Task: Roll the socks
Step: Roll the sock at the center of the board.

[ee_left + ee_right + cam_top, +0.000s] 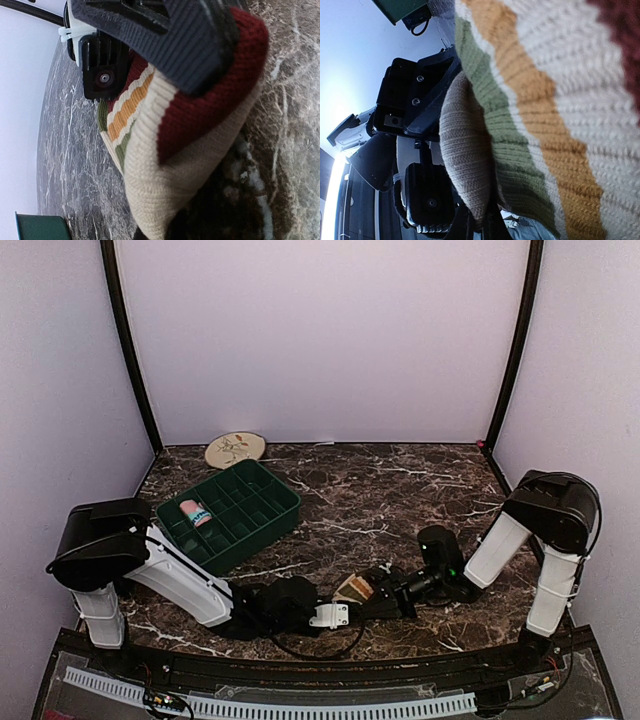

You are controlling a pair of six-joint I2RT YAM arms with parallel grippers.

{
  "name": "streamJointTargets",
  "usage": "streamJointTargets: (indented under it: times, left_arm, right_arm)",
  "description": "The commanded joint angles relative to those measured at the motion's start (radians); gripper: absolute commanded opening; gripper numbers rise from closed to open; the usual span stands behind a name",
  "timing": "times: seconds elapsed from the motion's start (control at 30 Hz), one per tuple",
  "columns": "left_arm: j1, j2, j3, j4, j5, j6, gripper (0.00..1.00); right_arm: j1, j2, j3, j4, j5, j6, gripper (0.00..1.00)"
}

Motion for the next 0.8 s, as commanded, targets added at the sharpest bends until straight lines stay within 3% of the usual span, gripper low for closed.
streamJointTargets:
  times: [0.0, 0.2, 0.3, 0.53, 0.77]
  left_arm:
    - [0.013, 0.039, -0.035, -0.153, -0.018, 0.009, 0.0]
    - [0.012, 0.036, -0.03, -0.141, -0.035, 0.013, 0.02]
    - [0.01, 0.02, -0.037, -0.126, -0.038, 0.008, 0.19]
    - [0.012, -0.002, -0.044, -0.133, 0.017, 0.009, 0.17]
    - [0.009, -0.026, -0.068, -0.116, 0.016, 0.007, 0.51]
  right_arm:
    - [-0.009, 0.005, -0.014, 0.013, -0.02, 0.023, 0.0]
    - [-0.011, 0.011, 0.0, 0.01, -0.022, 0.024, 0.0]
    - [-0.012, 0.019, 0.002, 0.01, -0.022, 0.023, 0.0]
    - [-0.012, 0.036, 0.011, 0.044, -0.026, 0.042, 0.0]
    - [-0.017, 0.046, 0.024, 0.062, -0.029, 0.057, 0.0]
